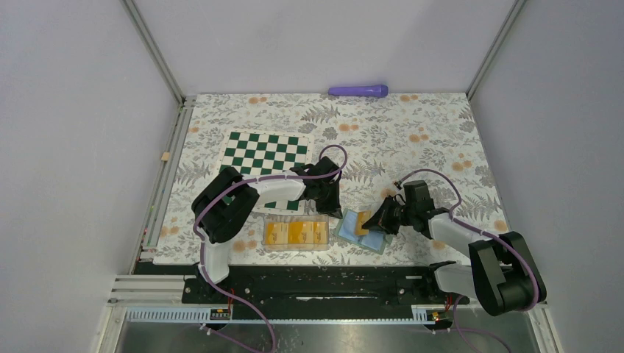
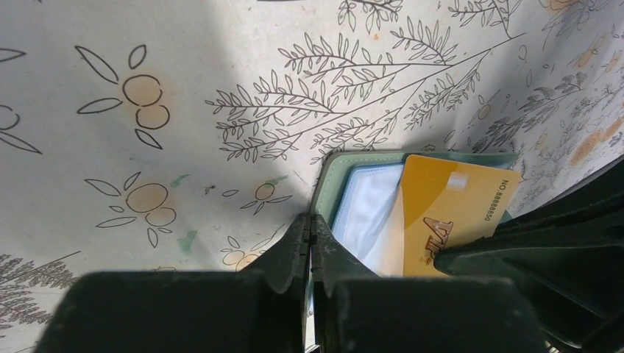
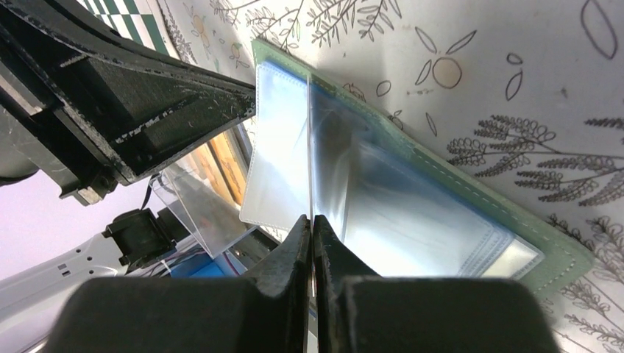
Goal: Put the credit cards into the card holder
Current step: Insert the credit card into the card holder.
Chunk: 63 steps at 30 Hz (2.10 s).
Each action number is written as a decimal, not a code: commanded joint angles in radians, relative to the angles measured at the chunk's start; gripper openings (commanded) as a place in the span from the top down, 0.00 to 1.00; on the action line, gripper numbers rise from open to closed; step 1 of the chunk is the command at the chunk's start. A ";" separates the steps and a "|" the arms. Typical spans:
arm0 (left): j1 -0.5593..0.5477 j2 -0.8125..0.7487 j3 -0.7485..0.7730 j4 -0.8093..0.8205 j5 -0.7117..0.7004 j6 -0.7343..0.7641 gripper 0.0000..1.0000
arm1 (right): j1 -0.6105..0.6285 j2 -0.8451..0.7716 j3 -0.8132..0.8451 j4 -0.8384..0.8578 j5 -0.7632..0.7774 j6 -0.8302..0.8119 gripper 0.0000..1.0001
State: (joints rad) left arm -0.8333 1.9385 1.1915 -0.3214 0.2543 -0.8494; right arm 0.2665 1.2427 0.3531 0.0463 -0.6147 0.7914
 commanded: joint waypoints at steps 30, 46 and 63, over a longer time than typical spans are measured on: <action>-0.015 0.009 -0.009 0.071 0.156 -0.056 0.58 | -0.019 -0.134 0.047 -0.326 0.219 -0.134 1.00; -0.019 -0.093 -0.113 0.092 0.098 -0.119 0.94 | -0.019 0.265 0.321 -0.232 0.082 -0.255 1.00; -0.019 -0.062 -0.093 0.059 0.066 -0.095 0.98 | -0.019 0.186 0.175 -0.160 0.007 -0.199 1.00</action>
State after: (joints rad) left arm -0.8455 1.8729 1.0779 -0.2455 0.3504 -0.9577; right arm 0.2436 1.4464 0.5972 -0.1768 -0.5617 0.5575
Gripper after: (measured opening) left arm 0.042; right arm 0.064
